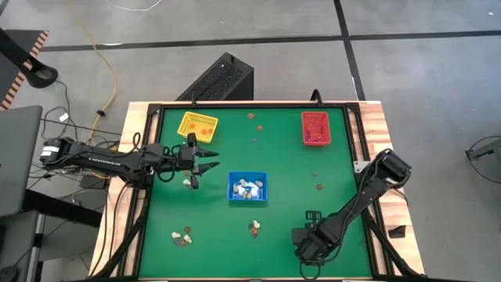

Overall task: Sort Halloween decoration
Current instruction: Put the purple witch hat toy into the red bin

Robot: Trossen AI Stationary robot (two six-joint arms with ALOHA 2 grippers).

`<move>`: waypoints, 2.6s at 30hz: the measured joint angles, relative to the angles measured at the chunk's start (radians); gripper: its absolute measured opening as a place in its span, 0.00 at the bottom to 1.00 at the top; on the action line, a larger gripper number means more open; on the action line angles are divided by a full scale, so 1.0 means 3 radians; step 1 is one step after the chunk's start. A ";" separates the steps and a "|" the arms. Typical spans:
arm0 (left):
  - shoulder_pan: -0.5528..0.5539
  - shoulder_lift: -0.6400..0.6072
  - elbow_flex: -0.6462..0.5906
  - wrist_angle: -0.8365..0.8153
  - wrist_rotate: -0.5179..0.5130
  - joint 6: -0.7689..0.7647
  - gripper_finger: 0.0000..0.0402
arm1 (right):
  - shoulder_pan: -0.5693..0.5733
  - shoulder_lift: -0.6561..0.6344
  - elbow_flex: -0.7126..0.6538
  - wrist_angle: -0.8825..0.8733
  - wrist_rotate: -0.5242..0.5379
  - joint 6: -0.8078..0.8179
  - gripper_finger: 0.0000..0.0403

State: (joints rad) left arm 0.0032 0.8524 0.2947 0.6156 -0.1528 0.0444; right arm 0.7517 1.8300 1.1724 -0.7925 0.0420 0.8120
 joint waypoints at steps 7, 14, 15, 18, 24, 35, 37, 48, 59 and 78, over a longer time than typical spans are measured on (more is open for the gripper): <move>0.0000 0.0001 0.0000 -0.0002 -0.0001 0.0000 0.33 | 0.0023 0.0010 -0.0107 0.0093 -0.0041 0.0008 0.39; 0.0000 0.0000 0.0000 -0.0014 -0.0001 0.0000 0.33 | 0.0020 0.0014 -0.0113 0.0088 -0.0030 -0.0067 0.22; 0.0000 0.0000 0.0000 -0.0017 -0.0001 0.0000 0.33 | 0.0023 0.0016 -0.0113 0.0085 -0.0029 -0.0083 0.19; 0.0000 0.0000 0.0000 -0.0017 -0.0001 0.0000 0.33 | 0.0026 0.0012 -0.0114 0.0081 -0.0025 -0.0093 0.10; 0.0000 0.0000 0.0000 -0.0016 -0.0001 0.0000 0.33 | 0.0014 0.0025 -0.0033 0.0045 -0.0036 -0.0222 0.05; 0.0000 0.0000 0.0000 -0.0018 -0.0001 0.0000 0.33 | -0.0091 -0.0420 0.0150 0.0036 0.0352 -0.0695 0.05; 0.0001 0.0001 0.0000 -0.0024 -0.0001 0.0001 0.33 | -0.0125 -0.0613 0.0154 -0.0053 0.0571 -0.0797 0.05; 0.0001 0.0000 0.0000 -0.0097 -0.0008 0.0050 0.33 | -0.1023 -0.1490 0.0081 -0.0851 0.1528 -0.1512 0.05; 0.0000 0.0001 0.0000 -0.0094 -0.0013 0.0050 0.33 | -0.2996 -0.1969 -0.0457 -0.0707 0.1503 -0.2481 0.05; 0.0001 0.0001 0.0000 -0.0092 -0.0013 0.0052 0.33 | -0.4478 -0.1750 -0.0880 -0.0105 0.0986 -0.2818 0.34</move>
State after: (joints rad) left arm 0.0036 0.8527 0.2947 0.5880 -0.1566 0.0601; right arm -0.5916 1.3051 0.9084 -0.8240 0.3377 -0.0335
